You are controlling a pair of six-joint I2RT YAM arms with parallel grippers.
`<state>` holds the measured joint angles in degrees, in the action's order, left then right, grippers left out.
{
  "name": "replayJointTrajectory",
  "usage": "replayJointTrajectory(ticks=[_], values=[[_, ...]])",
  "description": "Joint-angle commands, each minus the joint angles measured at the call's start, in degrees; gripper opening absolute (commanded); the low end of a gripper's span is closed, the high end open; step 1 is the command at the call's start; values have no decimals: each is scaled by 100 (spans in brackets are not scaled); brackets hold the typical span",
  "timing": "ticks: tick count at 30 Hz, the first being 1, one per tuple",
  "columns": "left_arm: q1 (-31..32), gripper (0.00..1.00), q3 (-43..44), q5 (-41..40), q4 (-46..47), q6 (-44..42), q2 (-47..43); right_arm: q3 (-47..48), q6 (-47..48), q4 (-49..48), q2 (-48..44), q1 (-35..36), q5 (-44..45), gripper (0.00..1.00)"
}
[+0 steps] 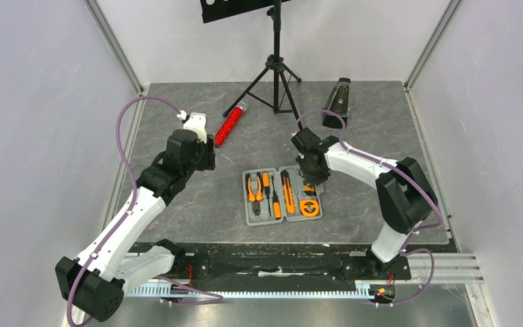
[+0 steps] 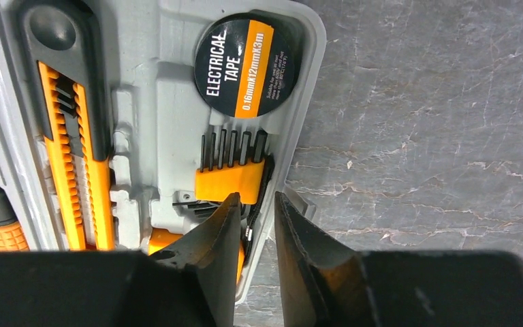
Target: Pack the tool kit
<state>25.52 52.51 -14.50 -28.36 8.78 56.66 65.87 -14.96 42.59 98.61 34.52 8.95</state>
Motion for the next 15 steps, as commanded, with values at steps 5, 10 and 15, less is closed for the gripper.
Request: replayJointTrajectory(ticks=[5,10,15], values=[[15,63,12,34,226,-181,-52,-134,354,-286,-413,19,324,30],[15,63,9,34,226,-183,-58,-58,396,-505,-338,43,921,30],[15,63,0,18,226,-183,-61,-51,438,-793,-125,63,912,30]])
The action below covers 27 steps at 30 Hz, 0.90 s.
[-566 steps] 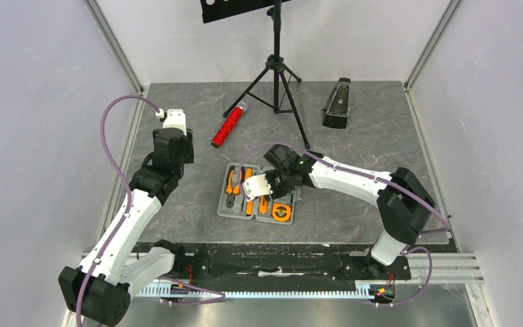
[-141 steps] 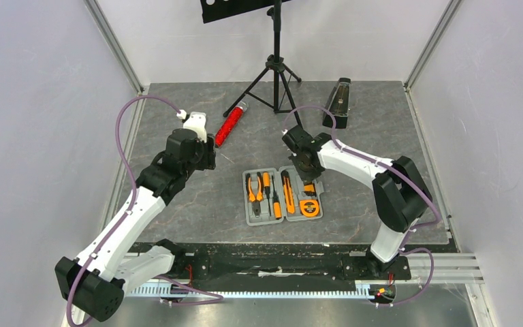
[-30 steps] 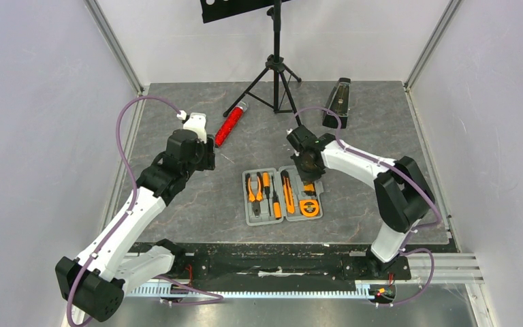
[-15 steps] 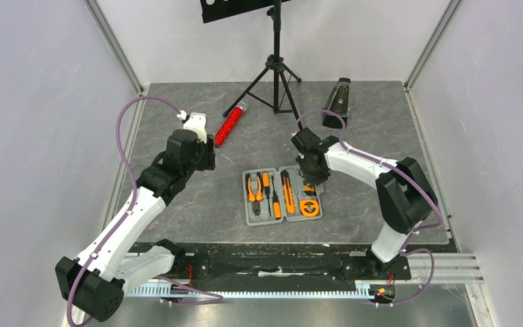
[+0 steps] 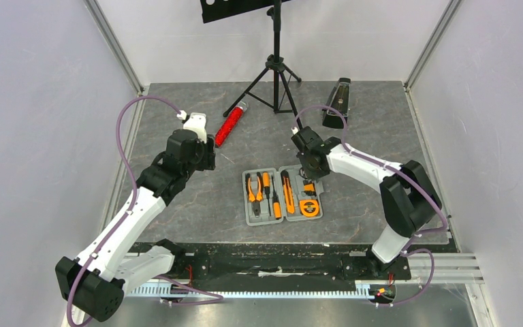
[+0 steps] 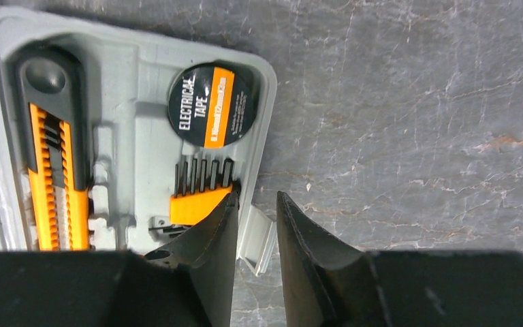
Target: Pack the tool kit
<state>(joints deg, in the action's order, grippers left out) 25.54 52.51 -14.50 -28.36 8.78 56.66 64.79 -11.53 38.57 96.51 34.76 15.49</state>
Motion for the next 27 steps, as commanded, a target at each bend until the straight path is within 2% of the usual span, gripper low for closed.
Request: replayJointTrajectory(ticks=[1,6,12,20,27], values=[[12,63,-4,22,223,-183,-65,61,87,-409,132,52,257,30],[12,63,-12,51,234,-182,-45,115,43,-392,168,128,5,31],[12,63,-4,68,234,-183,-15,240,-63,-87,-4,228,-686,21],[17,63,-12,83,235,-183,-8,166,-78,-68,74,226,-1174,18],[12,63,-13,84,234,-192,-15,101,-84,-59,116,205,-1090,17]])
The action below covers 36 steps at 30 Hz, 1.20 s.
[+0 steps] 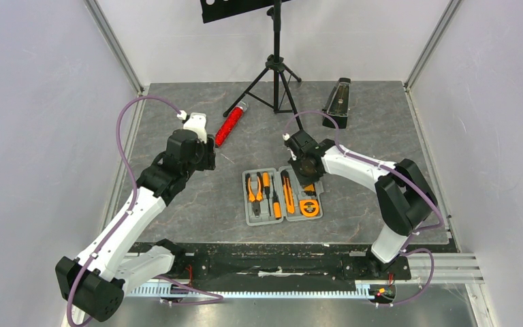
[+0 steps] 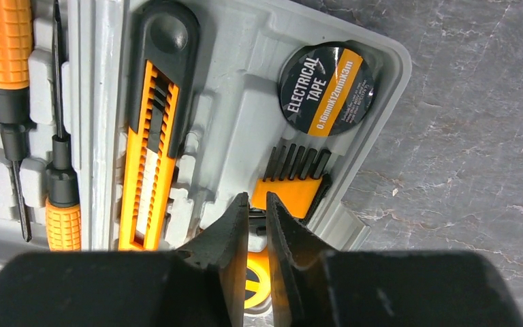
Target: Pack the tool kit
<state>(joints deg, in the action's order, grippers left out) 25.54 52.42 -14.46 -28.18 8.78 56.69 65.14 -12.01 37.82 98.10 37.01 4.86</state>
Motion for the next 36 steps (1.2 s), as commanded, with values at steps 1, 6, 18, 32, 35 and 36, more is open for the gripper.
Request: replayJointTrajectory(ticks=[1,6,18,32,35,36], values=[[12,62,0,79,217,-192,-24,22,-43,15,-29,-32,-5,16],[14,63,-4,82,216,-192,-28,-219,-69,-42,24,-113,78,12],[12,63,-4,84,217,-192,-22,-736,-214,-152,282,-225,-17,10],[12,63,-4,48,208,-201,-28,-1867,-534,-319,1066,-259,96,0],[14,63,-4,43,208,-201,-41,-2075,-570,-445,1231,-261,65,0],[12,63,-4,48,207,-209,-44,-2146,-595,-488,1264,-266,79,0]])
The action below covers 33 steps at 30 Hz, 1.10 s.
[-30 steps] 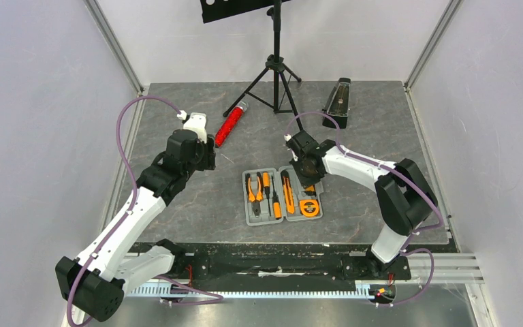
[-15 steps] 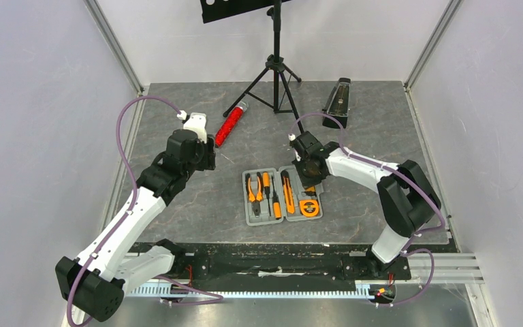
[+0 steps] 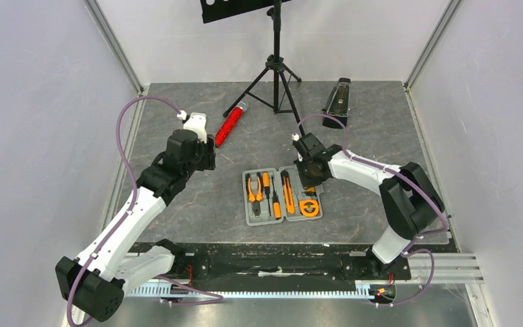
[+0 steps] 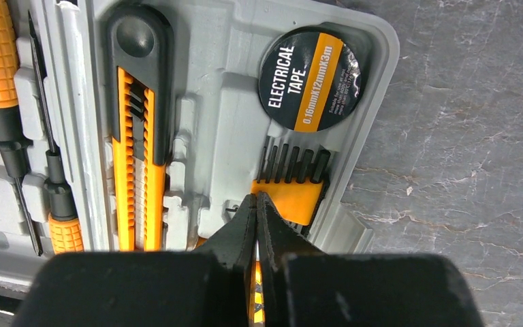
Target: Pack the tool kit
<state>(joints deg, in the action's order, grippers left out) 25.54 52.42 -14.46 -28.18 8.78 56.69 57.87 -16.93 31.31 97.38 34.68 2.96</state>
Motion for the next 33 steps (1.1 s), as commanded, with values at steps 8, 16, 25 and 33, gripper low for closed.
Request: replayJointTrajectory(ticks=[8,16,25,33], values=[[12,63,-4,30,208,-210,-100,-1285,-161,238,1623,25,380,0],[12,62,-11,9,208,-209,-149,-1133,-207,305,2238,308,463,0],[12,63,-13,-4,203,-209,-185,-958,-168,376,2527,450,497,0],[15,63,27,170,217,-133,-107,550,38,590,1261,426,269,2]])
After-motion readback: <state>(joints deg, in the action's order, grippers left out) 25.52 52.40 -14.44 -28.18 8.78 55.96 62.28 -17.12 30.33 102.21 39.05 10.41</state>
